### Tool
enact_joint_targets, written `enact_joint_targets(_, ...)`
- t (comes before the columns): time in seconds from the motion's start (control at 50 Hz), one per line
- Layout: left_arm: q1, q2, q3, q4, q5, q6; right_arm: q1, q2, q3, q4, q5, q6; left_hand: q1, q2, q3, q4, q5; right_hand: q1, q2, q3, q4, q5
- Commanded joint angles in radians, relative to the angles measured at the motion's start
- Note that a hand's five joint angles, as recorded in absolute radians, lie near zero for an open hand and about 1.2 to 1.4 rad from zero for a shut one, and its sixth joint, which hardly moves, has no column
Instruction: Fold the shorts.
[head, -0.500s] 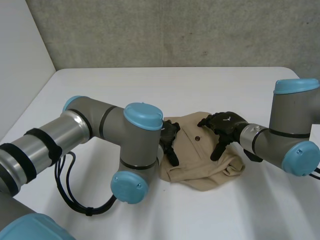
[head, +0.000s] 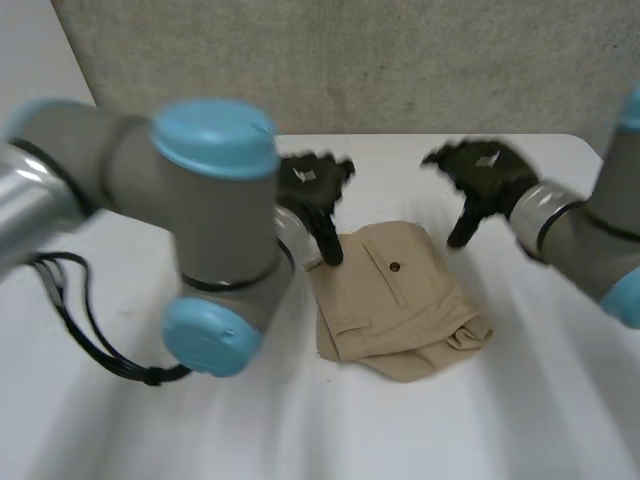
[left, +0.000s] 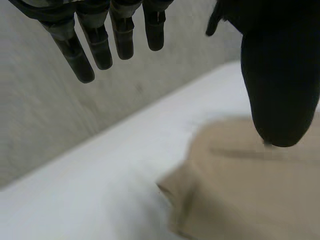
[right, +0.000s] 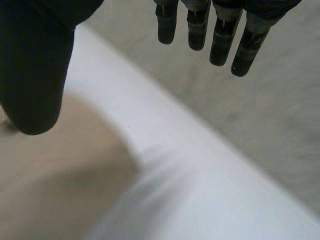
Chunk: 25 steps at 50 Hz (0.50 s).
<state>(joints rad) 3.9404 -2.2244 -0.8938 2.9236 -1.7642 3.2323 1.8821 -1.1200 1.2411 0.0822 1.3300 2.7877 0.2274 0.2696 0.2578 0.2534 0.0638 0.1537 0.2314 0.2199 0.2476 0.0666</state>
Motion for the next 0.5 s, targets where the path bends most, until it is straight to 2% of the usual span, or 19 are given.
enact_joint_targets(0.02,0.129,0.328,-0.158,-0.001,0.006,-0.002,0.000,-0.199,-0.005,-0.010,0.202,0.092,0.001,-0.041,-0.030,-0.025,-0.010,0.021,-0.057,-0.045,-0.073,-0.067)
enact_joint_targets(0.08,0.212,0.428,-0.198,-0.020,0.009,-0.005,0.000,-0.250,-0.015,0.054,0.241,0.086,0.001,-0.041,-0.030,-0.025,-0.010,0.021,-0.057,-0.045,-0.073,-0.067)
enact_joint_targets(0.18,0.306,0.506,-0.238,-0.081,0.023,-0.009,0.008,-0.261,-0.048,0.155,0.250,0.066,0.001,-0.041,-0.030,-0.025,-0.010,0.021,-0.057,-0.045,-0.073,-0.067)
enact_joint_targets(0.32,0.327,0.519,-0.234,-0.126,0.094,-0.020,0.014,-0.268,-0.048,0.180,0.250,0.067,-0.031,-0.074,-0.062,-0.058,-0.042,0.021,-0.057,-0.045,-0.073,-0.067)
enact_joint_targets(0.5,0.316,0.528,-0.257,-0.126,0.106,-0.052,0.012,-0.261,-0.031,0.153,0.241,0.073,-0.049,-0.091,-0.080,-0.075,-0.060,0.021,-0.057,-0.045,-0.073,-0.067)
